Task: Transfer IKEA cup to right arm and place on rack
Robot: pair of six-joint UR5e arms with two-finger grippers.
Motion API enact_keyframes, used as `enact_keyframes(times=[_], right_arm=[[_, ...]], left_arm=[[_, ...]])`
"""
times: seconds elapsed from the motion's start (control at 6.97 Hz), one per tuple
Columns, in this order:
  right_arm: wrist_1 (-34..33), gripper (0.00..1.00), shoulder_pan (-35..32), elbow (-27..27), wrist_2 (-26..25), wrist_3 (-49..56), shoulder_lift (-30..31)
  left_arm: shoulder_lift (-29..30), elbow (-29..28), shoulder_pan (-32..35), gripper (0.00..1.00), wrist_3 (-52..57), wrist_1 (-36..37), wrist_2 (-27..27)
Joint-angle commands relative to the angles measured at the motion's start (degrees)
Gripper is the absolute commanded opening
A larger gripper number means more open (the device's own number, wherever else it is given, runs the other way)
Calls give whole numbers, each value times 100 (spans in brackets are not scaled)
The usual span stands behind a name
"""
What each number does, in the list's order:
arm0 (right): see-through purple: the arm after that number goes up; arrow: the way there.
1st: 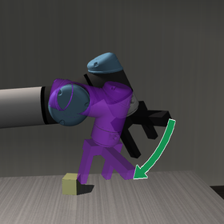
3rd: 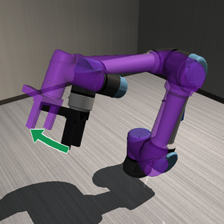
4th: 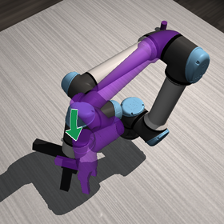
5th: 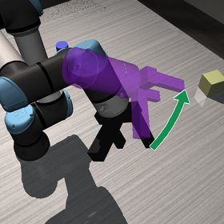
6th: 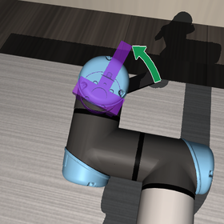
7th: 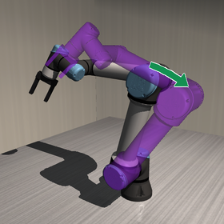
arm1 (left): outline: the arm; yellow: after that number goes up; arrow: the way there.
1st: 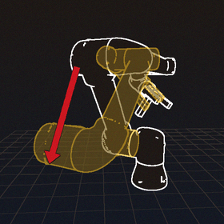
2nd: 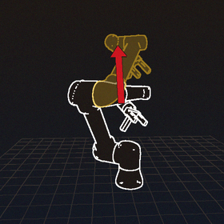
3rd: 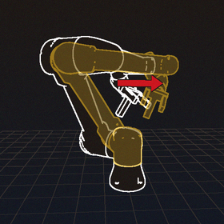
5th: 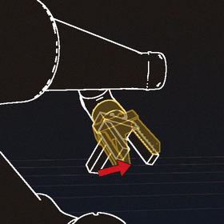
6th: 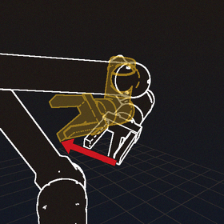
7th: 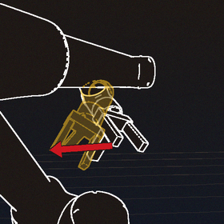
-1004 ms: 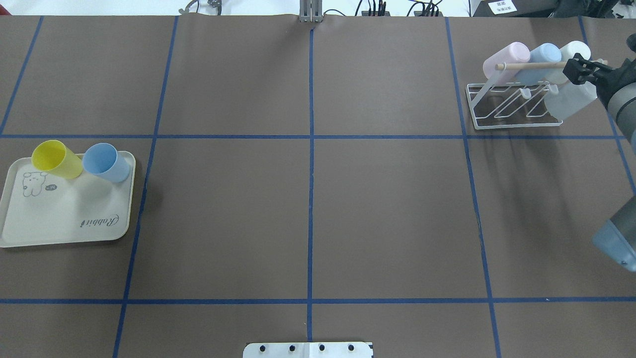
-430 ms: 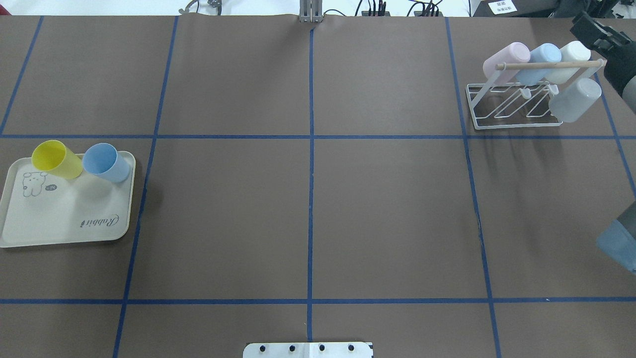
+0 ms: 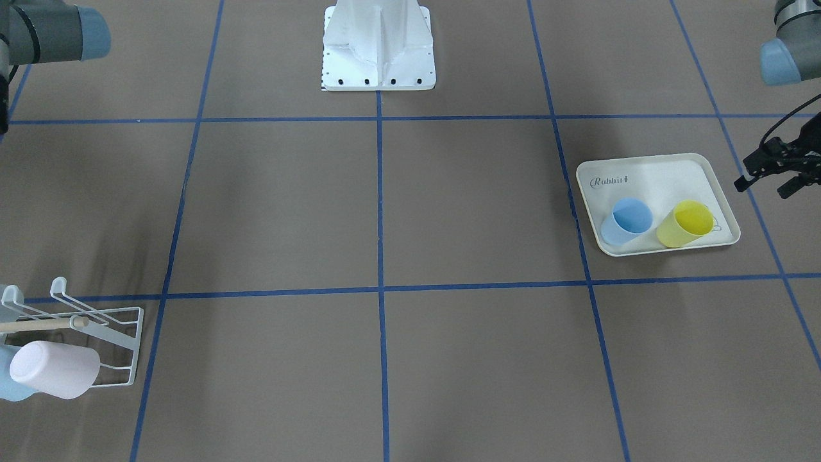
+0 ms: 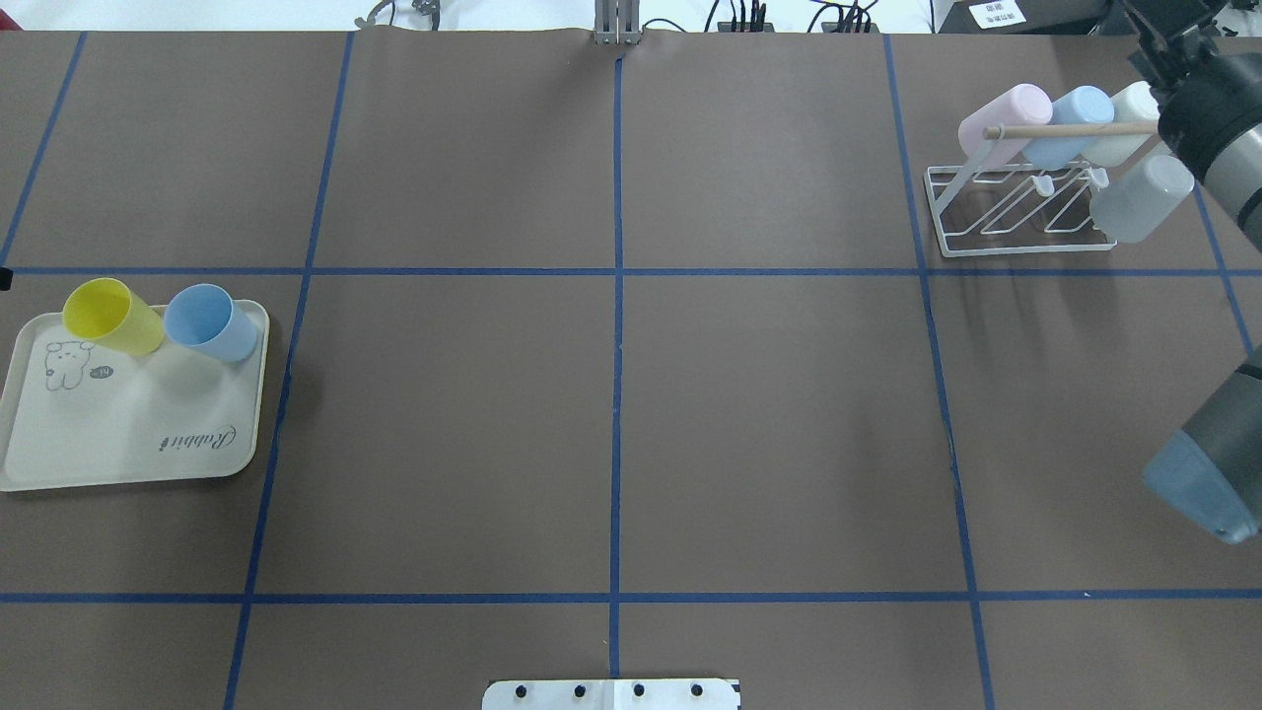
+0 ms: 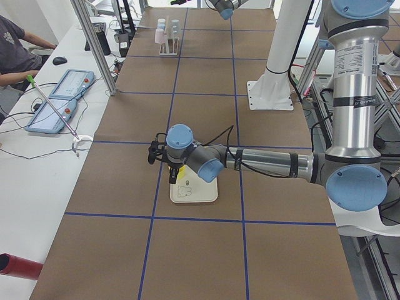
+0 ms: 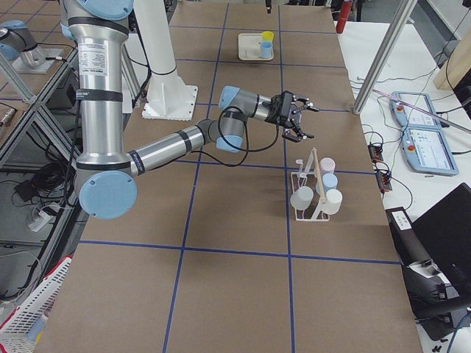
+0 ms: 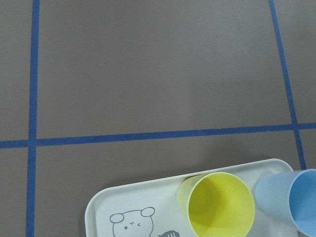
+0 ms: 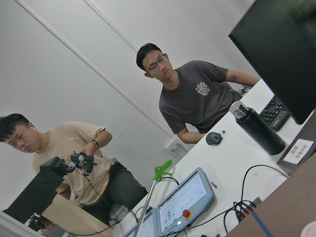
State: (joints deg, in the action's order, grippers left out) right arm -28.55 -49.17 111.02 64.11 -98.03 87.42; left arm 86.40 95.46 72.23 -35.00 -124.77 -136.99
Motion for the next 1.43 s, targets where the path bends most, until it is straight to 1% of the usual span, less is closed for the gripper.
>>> enact_keyframes(times=[0.0, 0.14, 0.43, 0.57, 1.0, 1.15, 1.29], right_arm=[[759, 99, 398, -45, 5, -602, -102], [859, 99, 460, -37, 5, -864, -102], [1140, 99, 610, -37, 5, -963, -164], [1210, 99, 636, -37, 5, -1129, -199], [1211, 99, 777, -54, 5, -1131, -278], [1211, 99, 786, -54, 5, -1122, -278], [1211, 99, 795, -54, 5, -1122, -278]], left_arm=[[148, -193, -322, 100, -331, 5, 15], [358, -430, -384, 100, -411, 5, 76], [605, -791, -402, 100, -403, 5, 217], [615, -836, -429, 100, -394, 5, 217], [597, -854, -613, 99, -359, -4, 226], [597, -863, -683, 93, -341, -13, 374], [597, -863, -727, 83, -341, -13, 540]])
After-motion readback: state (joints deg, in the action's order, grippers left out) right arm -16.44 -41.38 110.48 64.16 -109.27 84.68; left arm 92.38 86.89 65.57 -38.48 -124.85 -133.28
